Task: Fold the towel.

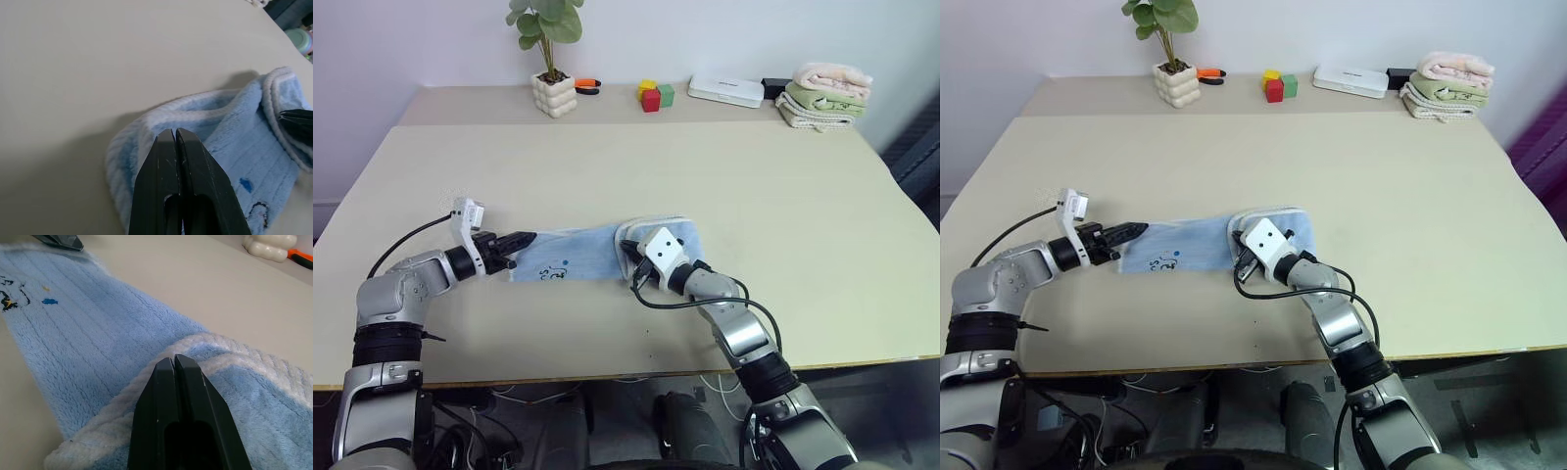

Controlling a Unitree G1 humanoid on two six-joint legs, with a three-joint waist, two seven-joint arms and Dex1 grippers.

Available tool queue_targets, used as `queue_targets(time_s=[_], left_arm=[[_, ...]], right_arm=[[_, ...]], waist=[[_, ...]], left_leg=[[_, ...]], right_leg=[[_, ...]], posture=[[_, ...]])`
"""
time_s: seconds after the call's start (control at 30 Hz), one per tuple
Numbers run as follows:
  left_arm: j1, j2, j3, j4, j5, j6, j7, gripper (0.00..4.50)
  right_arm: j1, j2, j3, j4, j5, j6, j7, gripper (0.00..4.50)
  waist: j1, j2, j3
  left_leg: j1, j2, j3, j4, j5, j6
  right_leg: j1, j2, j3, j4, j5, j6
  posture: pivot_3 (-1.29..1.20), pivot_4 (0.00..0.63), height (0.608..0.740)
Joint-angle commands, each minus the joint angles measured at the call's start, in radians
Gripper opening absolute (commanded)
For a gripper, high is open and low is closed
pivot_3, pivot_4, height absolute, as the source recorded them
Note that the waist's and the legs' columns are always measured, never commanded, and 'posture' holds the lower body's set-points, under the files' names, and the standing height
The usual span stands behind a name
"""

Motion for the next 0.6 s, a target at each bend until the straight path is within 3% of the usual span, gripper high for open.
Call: queue_targets(time_s=[0.03,0.1,0.27,0.6], left_arm=[[-0.017,0.024,0.049,0.007,-0.004,-0.02,0.001,0.26],[-0.018,0.037,0.051,0.002,0.015,-0.039,0.017,0.87],[-0.005,0.061,0.059,-0.056,-0.025,0.019,-0.007,3.36],[0.006,0.046,0.003,-0.043,0.003,0.025,-0.033,3.36]], right_arm=[[-0.017,0.009,-0.006,-0.031,0.003,-0.003,-0.006,0.0],[-0.016,0.01,-0.006,-0.031,0.003,-0.003,-0.007,0.0],[-0.02,0.02,-0.001,-0.023,0.003,-0.005,-0.011,0.0],[-0.037,0.035,0.003,-0.002,-0.004,-0.016,-0.018,0.0]], waist=[[0.0,0.0,0.0],[0.0,0.0,0.0],[0.001,0.0,0.0],[0.0,0.0,0.0]], left_leg=[[0.0,0.0,0.0,0.0,0.0,0.0],[0.0,0.0,0.0,0.0,0.0,0.0],[0.0,0.0,0.0,0.0,0.0,0.0],[0.0,0.0,0.0,0.0,0.0,0.0]], right_leg=[[0.0,0.0,0.0,0.0,0.0,0.0],[0.0,0.0,0.0,0.0,0.0,0.0],[0.0,0.0,0.0,0.0,0.0,0.0],[0.0,0.0,0.0,0.0,0.0,0.0]], posture=[[0.0,0.15,0.74],[0.0,0.15,0.74],[0.0,0.15,0.74],[0.0,0.15,0.74]])
